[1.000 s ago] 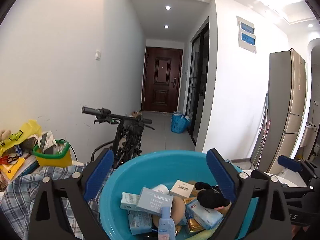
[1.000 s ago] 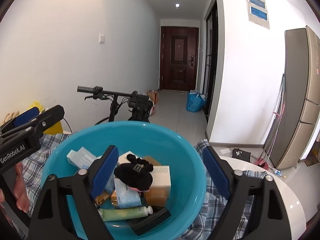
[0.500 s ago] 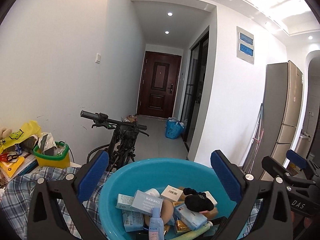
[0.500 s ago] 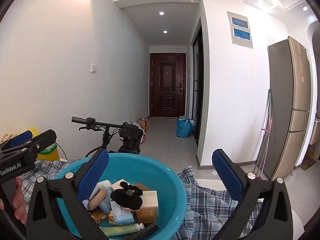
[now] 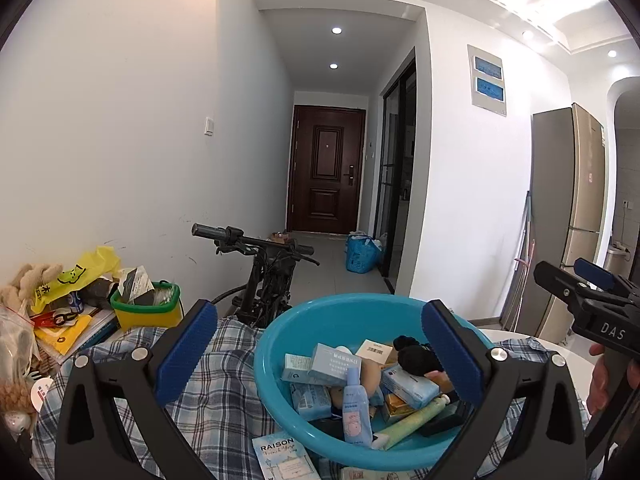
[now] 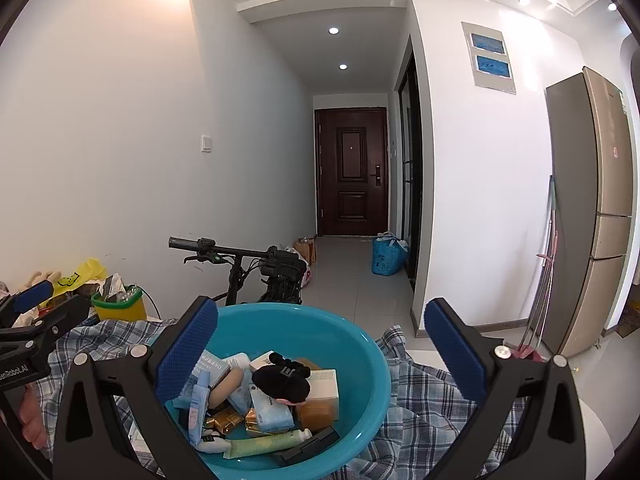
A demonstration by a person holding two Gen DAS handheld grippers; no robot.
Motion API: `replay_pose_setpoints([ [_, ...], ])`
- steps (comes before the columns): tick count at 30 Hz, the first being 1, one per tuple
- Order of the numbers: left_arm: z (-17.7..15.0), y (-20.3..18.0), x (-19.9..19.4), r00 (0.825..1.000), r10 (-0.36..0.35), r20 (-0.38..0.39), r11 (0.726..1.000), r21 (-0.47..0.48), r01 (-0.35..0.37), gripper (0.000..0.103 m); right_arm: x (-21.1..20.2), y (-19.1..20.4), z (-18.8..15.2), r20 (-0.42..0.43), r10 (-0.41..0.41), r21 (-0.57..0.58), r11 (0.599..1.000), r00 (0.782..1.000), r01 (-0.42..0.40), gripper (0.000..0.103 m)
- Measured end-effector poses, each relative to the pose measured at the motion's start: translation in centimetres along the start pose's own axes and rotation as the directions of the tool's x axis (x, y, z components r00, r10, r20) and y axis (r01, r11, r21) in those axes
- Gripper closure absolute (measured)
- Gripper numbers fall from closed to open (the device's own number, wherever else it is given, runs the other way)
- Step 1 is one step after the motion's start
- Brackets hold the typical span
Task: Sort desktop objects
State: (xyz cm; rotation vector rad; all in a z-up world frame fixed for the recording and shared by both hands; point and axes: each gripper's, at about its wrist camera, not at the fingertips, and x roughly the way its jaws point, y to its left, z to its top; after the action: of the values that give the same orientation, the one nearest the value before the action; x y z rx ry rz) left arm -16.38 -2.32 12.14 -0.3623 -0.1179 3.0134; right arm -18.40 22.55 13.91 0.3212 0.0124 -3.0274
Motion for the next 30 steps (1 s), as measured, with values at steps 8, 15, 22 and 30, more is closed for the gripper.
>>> replay_pose_setpoints([
  [8,-0.9,-1.5,-6.5,0.998,0.014,0.068,0.997,0.078,-0.019,0.000,-4.5,1.3,-0.8,0.037,0.015,0.001,1.000,0.999,-0.015,0.000],
  [15,-2.2,-1.5,-9.2,0.993,-0.114,-0.041,0.993,0.018,0.115,0.000,-9.6,1.6,-3.0,0.038,0.014,-0.033,0.999,0.999,-0.013,0.000],
  [22,-2.8,-0.5,-10.8,0.982,-0.175,-0.067,0.982,-0.086,0.169,0.000,-12.4,0.5,-3.7,0.010,0.069,0.031,0.997,0.998,-0.069,0.000],
  [30,-5.3,-1.4,-12.6,0.994,-0.106,-0.033,0.994,0.006,0.106,0.000,-13.7,0.2,-5.7,-0.017,0.086,0.048,0.995,0.996,-0.085,0.000],
])
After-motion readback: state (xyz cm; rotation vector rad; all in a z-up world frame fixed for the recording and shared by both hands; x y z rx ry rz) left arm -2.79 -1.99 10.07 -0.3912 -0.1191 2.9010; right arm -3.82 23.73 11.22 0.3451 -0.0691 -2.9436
